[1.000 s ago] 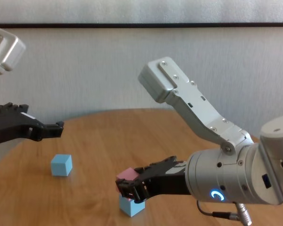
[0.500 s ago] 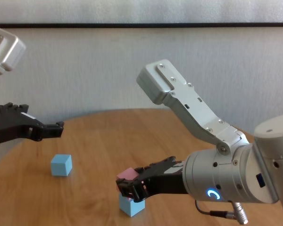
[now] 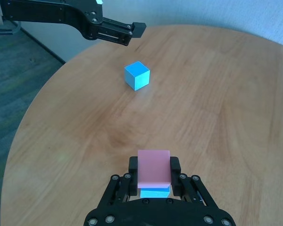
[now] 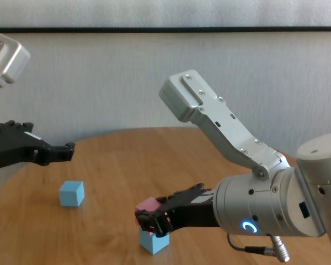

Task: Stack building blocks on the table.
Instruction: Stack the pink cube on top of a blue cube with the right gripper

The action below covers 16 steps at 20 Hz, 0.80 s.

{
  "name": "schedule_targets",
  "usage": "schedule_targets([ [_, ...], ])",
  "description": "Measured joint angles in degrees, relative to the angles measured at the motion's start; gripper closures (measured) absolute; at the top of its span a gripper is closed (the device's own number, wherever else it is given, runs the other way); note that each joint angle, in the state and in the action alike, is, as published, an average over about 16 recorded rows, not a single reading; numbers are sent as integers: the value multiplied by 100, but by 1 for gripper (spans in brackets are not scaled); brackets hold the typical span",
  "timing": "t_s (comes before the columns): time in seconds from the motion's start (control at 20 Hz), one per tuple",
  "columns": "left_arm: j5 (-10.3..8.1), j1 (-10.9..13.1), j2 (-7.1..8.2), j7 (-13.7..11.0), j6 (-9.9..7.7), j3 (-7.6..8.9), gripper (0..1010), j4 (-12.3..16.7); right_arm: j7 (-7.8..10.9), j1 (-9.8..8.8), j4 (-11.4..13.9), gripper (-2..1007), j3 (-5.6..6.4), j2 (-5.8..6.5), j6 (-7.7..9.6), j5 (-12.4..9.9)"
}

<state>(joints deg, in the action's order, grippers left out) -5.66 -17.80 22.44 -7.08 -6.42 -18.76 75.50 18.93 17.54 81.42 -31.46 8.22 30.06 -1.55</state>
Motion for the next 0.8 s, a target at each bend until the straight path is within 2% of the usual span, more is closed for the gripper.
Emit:
schedule_targets([
  [0.45,0,0,0,0,0,0,8,0,10,3,1,600,5,2,4,5],
  [0.8,0,0,0,0,0,0,8,0,-1,2,6,456,2,5,2,0],
])
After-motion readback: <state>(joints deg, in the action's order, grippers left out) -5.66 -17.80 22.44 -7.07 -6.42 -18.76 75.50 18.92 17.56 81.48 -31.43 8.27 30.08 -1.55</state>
